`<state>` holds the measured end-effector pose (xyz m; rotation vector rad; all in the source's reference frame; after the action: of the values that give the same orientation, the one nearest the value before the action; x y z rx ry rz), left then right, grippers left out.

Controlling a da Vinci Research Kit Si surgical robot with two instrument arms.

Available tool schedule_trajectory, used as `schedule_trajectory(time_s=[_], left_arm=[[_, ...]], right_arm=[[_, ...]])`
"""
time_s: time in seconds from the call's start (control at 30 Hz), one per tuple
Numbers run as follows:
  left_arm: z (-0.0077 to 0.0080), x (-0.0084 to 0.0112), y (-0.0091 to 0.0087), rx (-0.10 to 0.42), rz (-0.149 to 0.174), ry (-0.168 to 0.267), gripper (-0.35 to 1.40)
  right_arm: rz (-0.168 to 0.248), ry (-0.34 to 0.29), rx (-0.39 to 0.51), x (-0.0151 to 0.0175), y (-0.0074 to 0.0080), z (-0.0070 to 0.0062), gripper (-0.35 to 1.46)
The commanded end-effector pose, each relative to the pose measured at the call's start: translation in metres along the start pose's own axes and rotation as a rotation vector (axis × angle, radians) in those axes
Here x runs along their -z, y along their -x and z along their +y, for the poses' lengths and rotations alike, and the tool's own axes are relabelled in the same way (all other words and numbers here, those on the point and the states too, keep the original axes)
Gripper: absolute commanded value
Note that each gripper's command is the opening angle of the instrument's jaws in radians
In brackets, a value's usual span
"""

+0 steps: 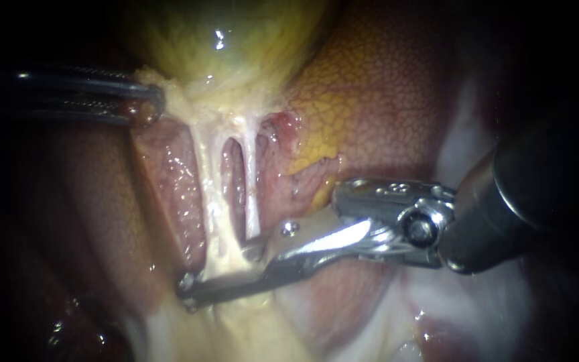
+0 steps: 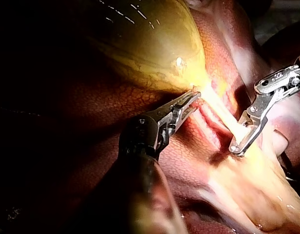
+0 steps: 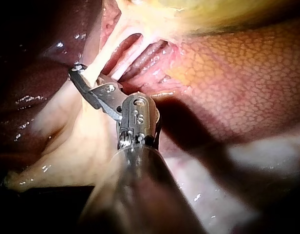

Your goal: Going back first clip left tube

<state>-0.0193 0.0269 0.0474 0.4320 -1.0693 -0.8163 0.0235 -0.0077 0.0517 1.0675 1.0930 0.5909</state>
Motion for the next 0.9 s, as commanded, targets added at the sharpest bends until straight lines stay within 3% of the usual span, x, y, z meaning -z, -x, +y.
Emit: schedule_trajectory(time_s=[0.03, 0.23, 0.37, 0.5, 0.7, 0.9], left_arm=[[0.0, 0.0, 0.0, 0.0, 0.0, 0.0, -0.35], [0.0, 0.0, 0.0, 0.0, 0.0, 0.0, -0.35], [0.0, 0.0001, 0.0, 0.0, 0.0, -0.001, -0.35], [0.0001, 0.0003, 0.0, 0.0, 0.0, -0.002, -0.35], [0.0001, 0.0004, 0.0, 0.0, 0.0, 0.0, -0.35], [0.0001, 0.0004, 0.0, 0.0, 0.0, 0.0, -0.35]], right_arm=[[0.0, 0.0, 0.0, 0.0, 0.0001, 0.0001, -0.35], [-0.001, 0.008, 0.134, -0.0004, 0.0004, 0.0016, 0.28], [0.019, 0.063, 0.26, 0.0, 0.0008, 0.003, 0.44], [0.051, 0.178, 0.399, 0.0013, 0.0013, 0.0036, 0.49], [0.049, 0.25, 0.536, 0.0038, 0.0023, 0.0025, 0.49], [0.042, 0.305, 0.629, 0.0078, 0.0024, -0.0006, 0.49]])
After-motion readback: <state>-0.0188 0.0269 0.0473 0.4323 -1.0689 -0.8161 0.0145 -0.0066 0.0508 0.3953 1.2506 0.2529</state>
